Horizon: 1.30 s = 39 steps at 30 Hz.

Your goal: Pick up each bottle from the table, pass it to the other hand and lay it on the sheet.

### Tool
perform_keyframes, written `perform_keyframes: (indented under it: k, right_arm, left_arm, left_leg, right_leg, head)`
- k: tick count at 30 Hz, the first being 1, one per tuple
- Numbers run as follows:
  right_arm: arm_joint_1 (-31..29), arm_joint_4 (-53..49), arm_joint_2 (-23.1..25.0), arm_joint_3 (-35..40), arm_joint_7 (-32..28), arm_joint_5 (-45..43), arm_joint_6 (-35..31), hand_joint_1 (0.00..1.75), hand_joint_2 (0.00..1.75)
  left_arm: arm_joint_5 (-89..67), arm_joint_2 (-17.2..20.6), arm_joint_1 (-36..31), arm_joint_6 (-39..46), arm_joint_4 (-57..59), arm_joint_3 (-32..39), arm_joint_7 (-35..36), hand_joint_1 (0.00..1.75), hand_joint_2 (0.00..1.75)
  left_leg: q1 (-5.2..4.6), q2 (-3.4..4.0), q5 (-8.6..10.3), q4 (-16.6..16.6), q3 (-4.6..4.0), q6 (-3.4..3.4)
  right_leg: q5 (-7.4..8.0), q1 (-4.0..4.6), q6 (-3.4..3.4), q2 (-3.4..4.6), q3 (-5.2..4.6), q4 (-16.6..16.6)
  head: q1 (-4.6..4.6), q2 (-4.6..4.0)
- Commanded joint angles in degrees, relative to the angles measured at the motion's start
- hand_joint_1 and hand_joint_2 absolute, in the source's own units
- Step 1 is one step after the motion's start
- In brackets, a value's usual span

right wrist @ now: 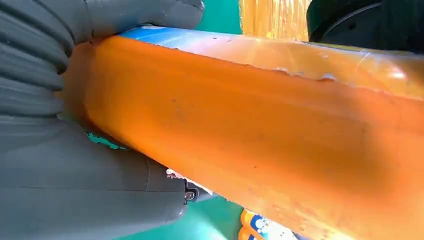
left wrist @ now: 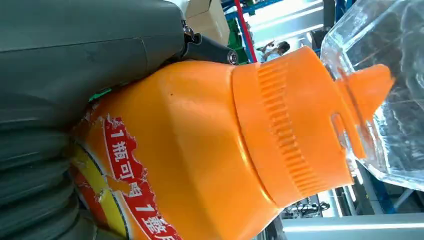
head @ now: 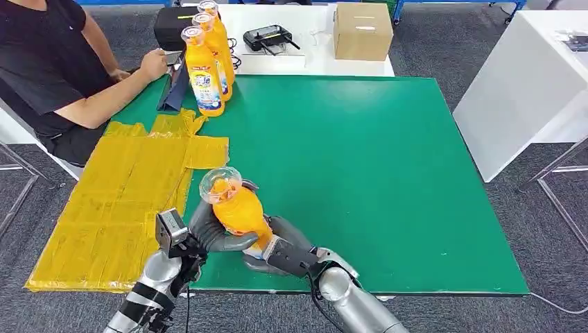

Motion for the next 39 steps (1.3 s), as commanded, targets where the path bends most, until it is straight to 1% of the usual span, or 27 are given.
perform_keyframes:
  k: [1,18,21,22,23,24,25,26,27,28,29,30,32,34,35,36,37,38,39]
  right_arm:
    - [-4.15,-0.08,-1.28,-0.93,0.14,-0.29,-0.12,1.75,1.75]
    - [-4.15,-0.08,-1.28,-0.93,0.14,-0.29,-0.12,1.75,1.75]
    - [-4.15,-0.08,-1.28,-0.93,0.14,-0.29,-0.12,1.75,1.75]
    - [-4.15,-0.08,-1.28,-0.93,0.14,-0.29,-0.12,1.75,1.75]
    - [-0.66,-16.78,-15.01,-1.57,2.29,2.22,-8.36,0.00,0.00]
    - [1.15,-22.50,-19.27,-5.08,3.14,0.58,-4.20,0.00,0.00]
    - [2.34,-24.77,-20.37,-8.25,3.24,0.86,-1.11,0.00,0.00]
    - [3.03,-25.39,-19.96,-10.31,3.08,1.79,0.82,0.00,0.00]
    - [3.12,-24.95,-19.02,-10.98,3.07,2.69,1.48,0.00,0.00]
    - [3.29,-24.52,-18.33,-11.08,2.96,3.45,1.53,0.00,0.00]
    - [3.66,-24.27,-17.88,-10.65,2.86,4.11,1.27,0.00,0.00]
    - [3.88,-24.13,-17.86,-10.35,2.84,4.60,0.89,0.00,0.00]
    - [5.24,-24.65,-18.04,-9.98,2.35,5.25,-0.30,0.00,0.00]
    - [5.96,-25.38,-18.30,-9.93,2.18,5.28,-0.66,0.00,0.00]
    - [6.09,-25.66,-18.42,-9.95,2.18,5.28,-0.68,0.00,0.00]
    - [5.97,-25.70,-18.42,-9.96,2.18,5.28,-0.65,0.00,0.00]
    - [5.93,-25.68,-18.36,-10.00,2.18,5.28,-0.65,0.00,0.00]
    - [5.82,-25.73,-18.23,-9.97,2.18,5.28,-0.65,0.00,0.00]
    - [5.82,-25.73,-18.23,-9.97,2.18,5.28,-0.65,0.00,0.00]
  left_arm:
    - [-0.79,1.32,0.49,-0.20,2.39,-2.07,0.64,1.75,1.75]
    - [-0.79,1.32,0.49,-0.20,2.39,-2.07,0.64,1.75,1.75]
    - [-0.79,1.32,0.49,-0.20,2.39,-2.07,0.64,1.75,1.75]
    - [-0.79,1.32,0.49,-0.20,2.39,-2.07,0.64,1.75,1.75]
    - [-29.59,2.33,0.79,28.60,4.59,-1.25,18.98,1.75,1.75]
    - [-51.19,2.97,0.75,50.20,4.71,-0.45,18.07,1.75,1.75]
    - [-72.41,3.08,0.70,56.40,4.89,0.25,17.22,1.75,1.75]
    - [-72.25,2.73,0.76,56.18,4.88,0.99,16.36,1.75,1.75]
    - [-72.33,2.41,0.77,56.08,4.99,1.27,16.06,1.75,1.75]
    - [-72.48,2.07,0.79,56.00,5.06,1.24,15.89,1.75,1.75]
    - [-72.51,1.70,0.96,55.96,5.01,1.03,15.87,1.75,1.75]
    - [-72.52,1.61,1.00,55.96,4.97,0.89,15.87,1.75,1.75]
    - [-72.46,1.44,1.24,55.82,4.59,0.42,15.87,1.75,1.75]
    - [-72.62,1.40,1.46,55.93,4.17,0.11,15.91,1.75,1.75]
    - [-72.81,1.41,1.47,56.00,4.02,-0.02,16.00,1.75,1.75]
    - [-72.89,1.40,1.39,55.98,3.97,-0.06,16.03,1.75,1.75]
    - [-73.02,1.45,1.38,55.95,3.89,-0.15,16.16,1.75,1.75]
    - [-73.02,1.49,1.37,55.96,3.87,-0.12,16.16,1.75,1.75]
    - [-73.02,1.49,1.37,55.96,3.87,-0.12,16.16,1.75,1.75]
  left_leg:
    - [-0.03,0.08,-0.01,-0.07,0.11,0.02]
    - [-0.03,0.07,-0.01,-0.05,0.07,0.01]
    - [-0.01,0.12,0.00,-0.16,0.25,0.01]
    - [-0.03,0.08,-0.01,-0.07,0.11,0.01]
    - [-0.01,0.11,0.00,-0.19,0.28,0.01]
    - [-0.03,0.08,-0.01,-0.06,0.09,0.01]
    - [-0.03,-0.46,0.09,-0.14,0.09,0.09]
    - [-0.04,-0.45,0.08,-0.13,0.09,0.10]
    - [-0.02,-0.61,0.09,-0.12,0.11,0.11]
    - [-0.07,-0.59,0.08,-0.13,0.15,0.11]
    - [-0.10,-0.59,0.07,-0.13,0.14,0.10]
    - [-0.15,-0.61,0.08,-0.12,0.10,0.16]
    - [0.00,0.10,-0.05,-0.07,0.12,0.09]
    - [-0.15,-0.27,0.01,-0.17,0.23,0.09]
    - [-0.13,-0.34,0.01,-0.14,0.21,0.07]
    - [-0.14,-0.47,0.00,-0.12,0.22,0.06]
    - [-0.08,-0.25,-0.02,-0.01,0.02,0.06]
    - [-0.12,-0.32,0.00,-0.06,0.07,0.07]
    - [-0.13,-0.24,0.02,-0.01,-0.06,0.06]
  right_leg:
    - [0.00,-0.03,-0.02,0.07,0.06,-0.02]
    - [0.01,-0.02,-0.01,0.07,0.03,-0.01]
    - [0.03,0.00,-0.04,0.10,0.17,-0.11]
    - [0.01,-0.02,-0.01,0.07,0.05,-0.03]
    - [0.03,0.00,-0.05,0.10,0.20,-0.13]
    - [0.01,-0.02,-0.01,0.07,0.04,-0.03]
    - [-0.02,-0.03,0.06,-0.47,0.29,-0.22]
    - [-0.03,-0.03,0.07,-0.46,0.29,-0.20]
    - [-0.04,0.00,0.08,-0.62,0.32,-0.27]
    - [-0.06,-0.04,0.07,-0.58,0.31,-0.23]
    - [-0.03,-0.07,0.05,-0.57,0.32,-0.21]
    - [-0.03,-0.18,0.04,-0.58,0.31,-0.12]
    - [0.04,-0.06,-0.03,0.07,0.09,-0.10]
    - [-0.09,-0.20,0.05,-0.30,0.23,-0.20]
    - [-0.06,-0.15,0.05,-0.29,0.25,-0.20]
    - [-0.09,-0.16,0.02,-0.41,0.29,-0.17]
    - [-0.01,-0.09,0.02,-0.19,0.07,-0.13]
    - [-0.03,-0.13,0.02,-0.26,0.13,-0.14]
    - [0.01,-0.14,0.03,-0.19,-0.06,-0.08]
  head:
    - [0.00,0.00]
    - [0.00,0.00]
    - [0.00,0.00]
    - [0.00,0.00]
    - [0.00,0.00]
    - [0.00,0.00]
    - [0.00,0.00]
    - [-0.04,0.00]
    - [0.02,0.00]
    - [-0.22,0.00]
    - [-0.03,0.00]
    - [0.35,0.00]
    - [0.31,0.00]
    - [0.30,0.00]
    - [0.44,0.00]
    - [0.24,0.00]
    - [0.39,0.00]
    - [0.35,0.00]
    - [0.31,0.00]
